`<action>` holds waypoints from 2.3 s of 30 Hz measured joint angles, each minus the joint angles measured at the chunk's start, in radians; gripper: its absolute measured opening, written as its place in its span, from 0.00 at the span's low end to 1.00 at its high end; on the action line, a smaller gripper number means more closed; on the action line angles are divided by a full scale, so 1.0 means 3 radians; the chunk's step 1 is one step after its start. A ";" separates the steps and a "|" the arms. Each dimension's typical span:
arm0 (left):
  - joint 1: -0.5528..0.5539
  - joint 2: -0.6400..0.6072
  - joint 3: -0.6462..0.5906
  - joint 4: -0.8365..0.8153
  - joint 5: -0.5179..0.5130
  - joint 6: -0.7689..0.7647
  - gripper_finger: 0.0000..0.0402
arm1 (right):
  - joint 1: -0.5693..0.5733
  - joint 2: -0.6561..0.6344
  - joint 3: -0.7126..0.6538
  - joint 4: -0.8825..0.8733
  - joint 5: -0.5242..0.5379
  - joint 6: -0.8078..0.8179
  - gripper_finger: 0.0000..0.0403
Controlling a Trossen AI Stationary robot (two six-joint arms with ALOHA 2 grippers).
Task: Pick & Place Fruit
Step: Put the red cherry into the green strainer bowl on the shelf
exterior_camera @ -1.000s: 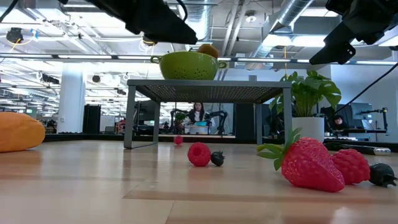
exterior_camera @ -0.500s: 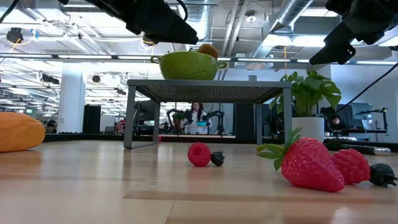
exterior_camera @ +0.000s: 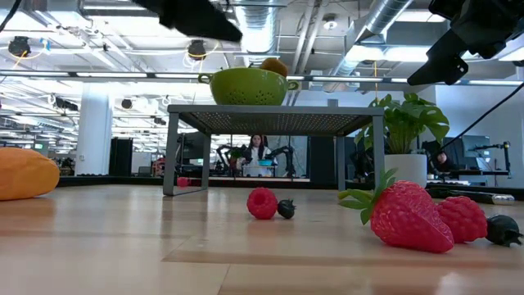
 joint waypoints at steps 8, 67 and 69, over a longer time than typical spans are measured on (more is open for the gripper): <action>0.0170 -0.0786 0.0001 0.0040 -0.0696 0.0001 0.31 | -0.0001 0.0000 0.0000 0.0002 0.0001 -0.0001 0.75; 0.3960 0.0154 -0.0001 -0.1612 0.2347 0.1656 0.46 | -0.0001 -0.0001 0.0001 0.0001 0.0001 0.0000 0.75; 0.3947 0.0154 -0.0001 -0.1610 0.2304 0.1672 0.52 | -0.0001 -0.0001 0.0000 0.0001 0.0001 0.0000 0.75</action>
